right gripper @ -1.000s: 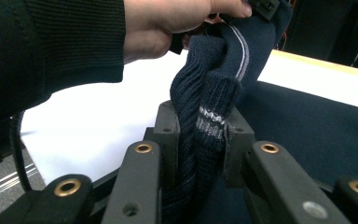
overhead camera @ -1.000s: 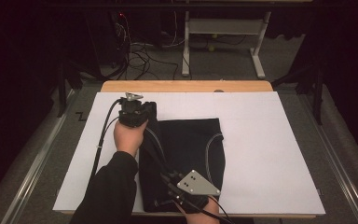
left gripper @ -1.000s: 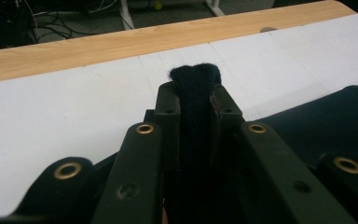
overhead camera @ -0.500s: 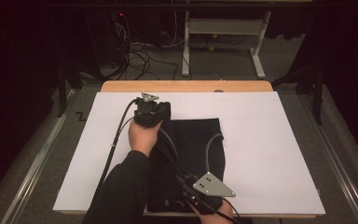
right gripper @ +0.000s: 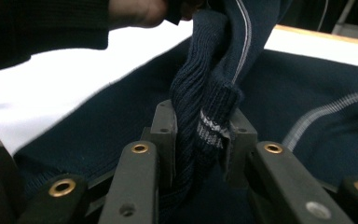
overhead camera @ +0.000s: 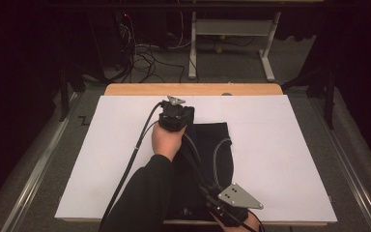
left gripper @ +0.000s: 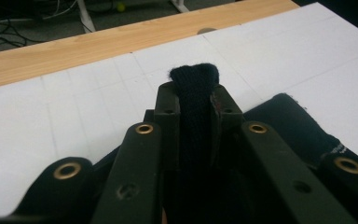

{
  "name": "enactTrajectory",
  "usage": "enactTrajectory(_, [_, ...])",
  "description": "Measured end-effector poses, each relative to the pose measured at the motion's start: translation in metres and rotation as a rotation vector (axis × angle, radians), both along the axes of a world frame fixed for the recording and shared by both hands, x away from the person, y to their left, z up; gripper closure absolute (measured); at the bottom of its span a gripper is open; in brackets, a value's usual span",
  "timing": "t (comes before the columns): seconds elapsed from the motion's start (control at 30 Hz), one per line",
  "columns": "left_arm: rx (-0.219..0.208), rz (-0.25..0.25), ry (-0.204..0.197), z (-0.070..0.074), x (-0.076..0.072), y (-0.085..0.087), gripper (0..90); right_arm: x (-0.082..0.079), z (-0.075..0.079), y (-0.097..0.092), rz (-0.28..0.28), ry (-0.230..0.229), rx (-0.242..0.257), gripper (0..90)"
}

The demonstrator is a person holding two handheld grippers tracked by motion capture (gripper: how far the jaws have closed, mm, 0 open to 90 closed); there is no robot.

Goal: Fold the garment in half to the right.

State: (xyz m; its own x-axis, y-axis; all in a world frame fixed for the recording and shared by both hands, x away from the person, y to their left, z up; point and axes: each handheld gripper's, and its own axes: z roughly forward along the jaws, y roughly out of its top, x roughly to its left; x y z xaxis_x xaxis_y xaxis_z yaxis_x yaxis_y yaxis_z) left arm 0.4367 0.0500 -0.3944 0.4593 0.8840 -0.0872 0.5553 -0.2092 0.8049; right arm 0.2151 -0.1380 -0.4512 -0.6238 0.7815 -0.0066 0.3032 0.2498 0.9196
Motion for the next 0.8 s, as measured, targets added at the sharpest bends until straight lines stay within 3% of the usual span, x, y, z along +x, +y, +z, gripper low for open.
enactTrajectory(0.3, [0.009, -0.029, 0.03, -0.015, 0.001, -0.025, 72.0, -0.007, -0.009, -0.024, -0.023, 0.03, -0.02, 70.0])
enactTrajectory(0.57, [0.002, -0.046, 0.034, -0.021, 0.002, -0.045, 68.8, -0.011, -0.013, -0.035, -0.046, 0.062, -0.016, 59.5])
enactTrajectory(0.7, [-0.023, -0.075, 0.036, -0.026, 0.003, -0.054, 66.5, -0.013, -0.012, -0.043, -0.065, 0.071, -0.001, 57.5])
enactTrajectory(0.8, [-0.06, -0.128, 0.025, -0.028, 0.001, -0.061, 57.2, -0.014, -0.012, -0.048, -0.08, 0.069, 0.002, 54.4])
